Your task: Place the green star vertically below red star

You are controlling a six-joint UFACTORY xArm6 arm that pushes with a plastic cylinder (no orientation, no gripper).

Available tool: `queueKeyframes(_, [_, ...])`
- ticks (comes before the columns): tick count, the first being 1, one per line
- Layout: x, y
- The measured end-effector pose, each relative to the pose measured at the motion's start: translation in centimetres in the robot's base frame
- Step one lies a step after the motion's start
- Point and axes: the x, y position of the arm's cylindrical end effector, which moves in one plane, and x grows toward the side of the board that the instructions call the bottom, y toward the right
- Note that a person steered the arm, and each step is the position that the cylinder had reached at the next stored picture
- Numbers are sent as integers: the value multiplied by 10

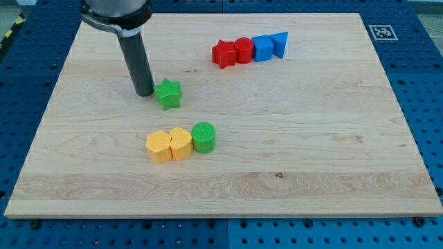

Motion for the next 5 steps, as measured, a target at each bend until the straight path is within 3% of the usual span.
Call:
queueKeyframes(3, [1, 40])
queueKeyframes(5, [2, 33])
